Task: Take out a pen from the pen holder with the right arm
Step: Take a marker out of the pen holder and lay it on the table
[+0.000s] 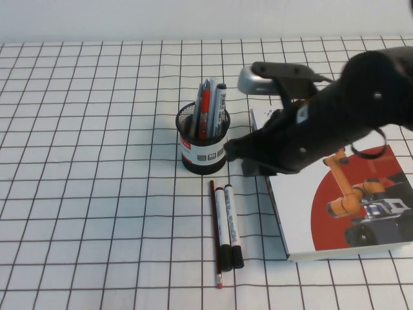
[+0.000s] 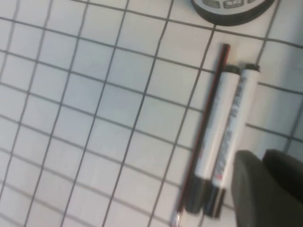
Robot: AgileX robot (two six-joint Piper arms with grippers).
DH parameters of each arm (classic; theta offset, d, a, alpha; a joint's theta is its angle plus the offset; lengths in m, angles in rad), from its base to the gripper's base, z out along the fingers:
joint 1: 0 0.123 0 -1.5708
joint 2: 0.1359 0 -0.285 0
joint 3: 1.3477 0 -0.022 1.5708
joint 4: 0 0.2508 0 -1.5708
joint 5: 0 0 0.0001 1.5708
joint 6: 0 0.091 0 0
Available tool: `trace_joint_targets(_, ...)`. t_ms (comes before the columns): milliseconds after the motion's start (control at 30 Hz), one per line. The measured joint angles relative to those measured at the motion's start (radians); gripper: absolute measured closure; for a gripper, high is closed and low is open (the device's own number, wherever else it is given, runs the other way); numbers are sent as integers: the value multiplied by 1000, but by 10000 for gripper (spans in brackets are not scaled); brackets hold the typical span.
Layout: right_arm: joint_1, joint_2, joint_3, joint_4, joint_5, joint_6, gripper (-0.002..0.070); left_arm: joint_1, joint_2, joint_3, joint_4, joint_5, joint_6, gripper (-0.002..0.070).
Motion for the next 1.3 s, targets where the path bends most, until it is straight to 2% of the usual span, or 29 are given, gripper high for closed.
trace_joint_targets(100, 2, -145, 79, -21, 4, -2, 673, 0, 0, 0, 0, 0, 0, 678)
trace_joint_targets(367, 2, -460, 271, -48, 84, -63, 690, 0, 0, 0, 0, 0, 0, 678)
trace_joint_targets(500, 2, -546, 295, -56, 217, -78, 690, 0, 0, 0, 0, 0, 0, 678)
trace_joint_targets(733, 2, -621, 325, -125, 251, -82, 690, 0, 0, 0, 0, 0, 0, 678)
trace_joint_targets(867, -1, -657, 428, -215, 133, -82, 690, 0, 0, 0, 0, 0, 0, 678)
trace_joint_targets(967, -47, -720, 558, -244, -16, -82, 690, 0, 0, 0, 0, 0, 0, 678)
trace_joint_targets(1300, -454, -1209, 1185, -277, -570, -82, 692, 0, 0, 0, 0, 0, 0, 678)
